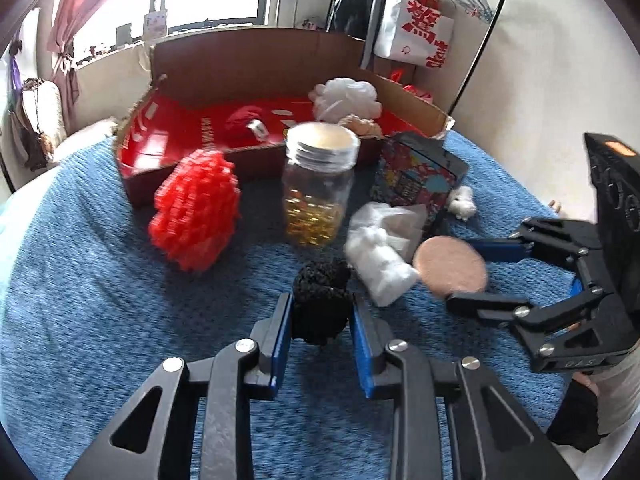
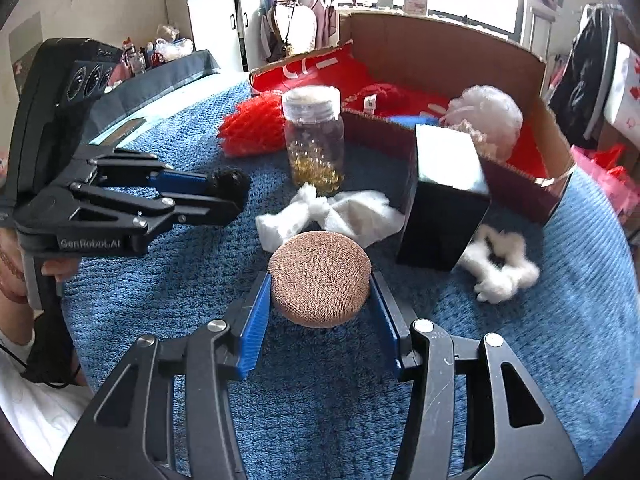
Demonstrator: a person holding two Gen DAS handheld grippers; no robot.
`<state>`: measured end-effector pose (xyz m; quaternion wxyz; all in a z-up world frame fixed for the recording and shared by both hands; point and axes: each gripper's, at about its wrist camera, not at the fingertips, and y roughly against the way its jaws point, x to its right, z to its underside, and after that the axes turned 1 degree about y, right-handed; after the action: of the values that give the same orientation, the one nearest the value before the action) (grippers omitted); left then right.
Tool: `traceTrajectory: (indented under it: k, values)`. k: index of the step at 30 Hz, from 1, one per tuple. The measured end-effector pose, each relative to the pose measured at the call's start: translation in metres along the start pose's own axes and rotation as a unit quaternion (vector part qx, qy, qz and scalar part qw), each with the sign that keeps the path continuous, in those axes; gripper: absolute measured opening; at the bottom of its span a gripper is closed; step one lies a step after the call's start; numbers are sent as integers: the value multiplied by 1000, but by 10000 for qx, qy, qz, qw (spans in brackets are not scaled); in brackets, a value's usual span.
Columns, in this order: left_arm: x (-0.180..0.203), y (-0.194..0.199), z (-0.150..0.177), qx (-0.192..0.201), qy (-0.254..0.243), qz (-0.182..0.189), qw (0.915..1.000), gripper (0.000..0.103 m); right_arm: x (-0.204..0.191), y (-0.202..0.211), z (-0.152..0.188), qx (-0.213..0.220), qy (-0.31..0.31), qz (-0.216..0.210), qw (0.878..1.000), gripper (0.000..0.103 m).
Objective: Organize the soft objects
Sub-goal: 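Carry the black pom-pom and beige sponge puff into the red box with both tools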
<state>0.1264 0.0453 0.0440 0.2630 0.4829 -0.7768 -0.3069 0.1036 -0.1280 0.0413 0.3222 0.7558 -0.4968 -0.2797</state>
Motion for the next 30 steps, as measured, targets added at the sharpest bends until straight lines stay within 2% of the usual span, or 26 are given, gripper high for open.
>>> traceTrajectory:
  k: [9, 20, 30]
  values:
    - [-16, 3, -31, -195, -352, -405, 9984, 30, -10, 12, -32, -120, 907, 545, 9943, 46]
    - [-22, 0, -74, -214, -636, -434, 9968, 30, -13, 6, -70, -340, 1746, 1014, 9788, 46]
    - [-31, -6, -105, -236, -714, -325, 9966, 30, -1, -6, -97, -513, 2048, 1148, 9707, 46]
